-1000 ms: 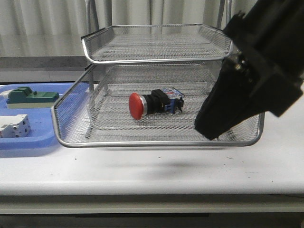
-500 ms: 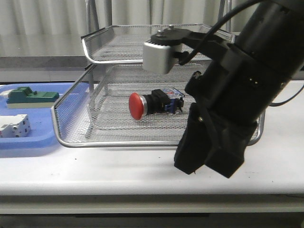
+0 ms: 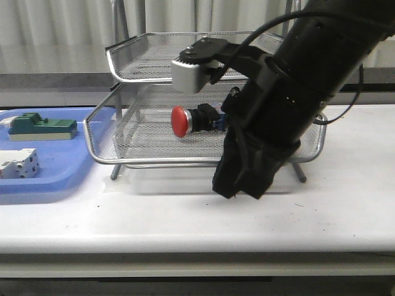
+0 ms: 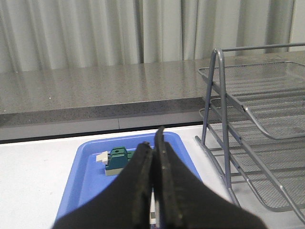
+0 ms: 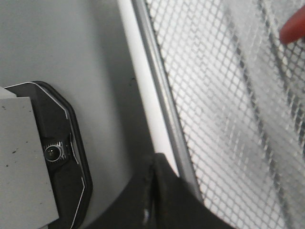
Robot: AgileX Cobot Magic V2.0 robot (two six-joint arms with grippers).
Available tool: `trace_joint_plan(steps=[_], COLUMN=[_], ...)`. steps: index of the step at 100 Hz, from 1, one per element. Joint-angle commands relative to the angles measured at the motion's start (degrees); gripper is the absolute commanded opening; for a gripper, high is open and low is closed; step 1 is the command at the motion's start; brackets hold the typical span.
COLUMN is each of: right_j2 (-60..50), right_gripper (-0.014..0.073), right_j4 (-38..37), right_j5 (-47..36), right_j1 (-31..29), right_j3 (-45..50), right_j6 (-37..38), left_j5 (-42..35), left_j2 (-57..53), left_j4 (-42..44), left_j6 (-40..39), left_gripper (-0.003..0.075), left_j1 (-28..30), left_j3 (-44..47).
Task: Place button on rack with both arms
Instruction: 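Push the middle tier back into the rack with the right gripper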
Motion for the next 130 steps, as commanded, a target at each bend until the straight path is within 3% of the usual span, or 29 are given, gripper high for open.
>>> trace_joint_plan(steps=[1, 25, 47, 65, 86, 109, 130], right_j2=[-0.4, 4.1, 4.1, 2.8, -3.0, -12.7, -22.8], right_gripper=[-0.0069, -0.0069, -0.0069, -0.0069, -0.0060, -0.0060, -0.0060], right_j4=[-1.1, -2.3, -2.5, 0.0, -2.6, -15.4, -23.5], right_j5=[-3.8, -1.4, -1.2, 4.6, 9.1, 13.1, 15.9], right_j1=[-2.1, -6.4, -7.2, -7.2, -7.2, -7.3, -7.3], right_j3=[-4.2, -11.2, -11.8, -11.8, -11.8, -11.7, -11.0], right_j6=[-0.6, -0.6, -0.6, 1.0, 16.8, 37.7, 46.0], left_j5=[-4.5, -4.5, -4.5, -4.5, -4.5, -4.5, -4.5], left_j2=[0.4, 0.4, 0.4, 0.4, 0.4, 0.4, 0.4], left_j4=[-0.4, -0.4, -0.4, -0.4, -0.4, -0.4, -0.4], left_j6=[-0.4, -0.4, -0.4, -0.4, -0.4, -0.4, -0.4], left_gripper=[-0.0020, -0.0020, -0.0020, -0.0020, -0.0020, -0.0020, -0.0020], left_j1=[0.0, 0.0, 0.0, 0.0, 0.0, 0.0, 0.0], left_j3=[-1.6, -1.6, -1.6, -1.6, -1.6, -1.6, -1.6])
